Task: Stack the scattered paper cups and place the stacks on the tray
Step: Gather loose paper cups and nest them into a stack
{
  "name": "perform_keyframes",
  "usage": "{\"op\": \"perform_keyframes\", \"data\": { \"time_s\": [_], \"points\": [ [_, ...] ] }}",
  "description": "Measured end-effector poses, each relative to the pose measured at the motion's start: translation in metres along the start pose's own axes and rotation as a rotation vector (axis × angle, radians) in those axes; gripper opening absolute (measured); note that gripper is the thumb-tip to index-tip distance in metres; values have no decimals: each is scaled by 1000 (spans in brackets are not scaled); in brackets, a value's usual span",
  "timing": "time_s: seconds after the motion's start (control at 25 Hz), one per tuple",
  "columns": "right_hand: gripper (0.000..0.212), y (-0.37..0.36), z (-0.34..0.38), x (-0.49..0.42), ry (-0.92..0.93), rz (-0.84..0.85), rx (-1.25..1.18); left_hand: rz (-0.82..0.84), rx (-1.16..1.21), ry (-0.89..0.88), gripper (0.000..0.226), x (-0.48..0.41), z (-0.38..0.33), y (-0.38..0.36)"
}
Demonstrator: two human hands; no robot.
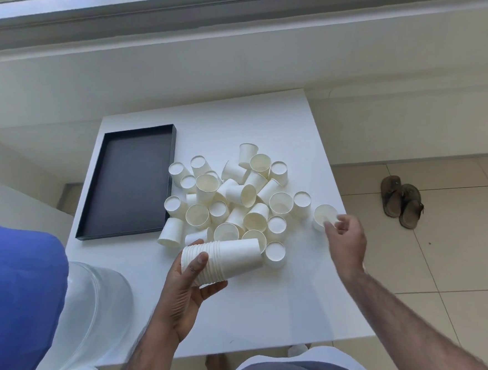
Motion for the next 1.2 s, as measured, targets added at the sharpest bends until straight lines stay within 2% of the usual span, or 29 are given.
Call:
{"op": "perform_keyframes", "data": {
  "time_s": [0.12, 0.24, 0.36, 0.56, 0.68, 0.8, 0.88, 0.96, 1.08, 1.2],
  "points": [
    [68, 11, -51, -38, -166, 88, 189, -9, 14, 12, 65, 4, 3, 4],
    [90, -5, -63, -60, -44, 181, 237, -20, -8, 37, 65, 3, 9, 5],
    [88, -20, -56, -78, 31, 179, 172, -30, -24, 43, 63, -2, 12, -1],
    [62, -13, -45, -73, 18, 141, -58, -13, -31, 47, 59, -12, 12, -17],
    [61, 9, -36, -42, 40, 124, -229, -18, -42, 20, 61, -16, 5, -24],
    [60, 20, -17, -6, 99, 251, -282, -17, -53, 11, 73, -17, 0, -30],
    [59, 16, 0, 18, 189, 427, -168, -21, -53, 6, 71, -18, 0, -33],
    [61, 11, 25, 40, 365, 566, 69, -21, -71, 7, 67, -20, -1, -38],
    [66, 0, 58, 65, 662, 689, 385, -13, -155, 20, 76, -20, 0, -48],
    [69, -17, 73, 82, 779, 789, 555, -25, -215, 26, 81, -16, 7, -59]
  ]
}}
Point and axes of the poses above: each hand's wrist, its own x-axis away from the middle knuckle, its own y-axis out of the back of the hand, z = x × y, the point moved 5 cm from there along -x, towards the middle knuckle, and after that the axes turned 13 degrees about z, right-handed, at the moved point
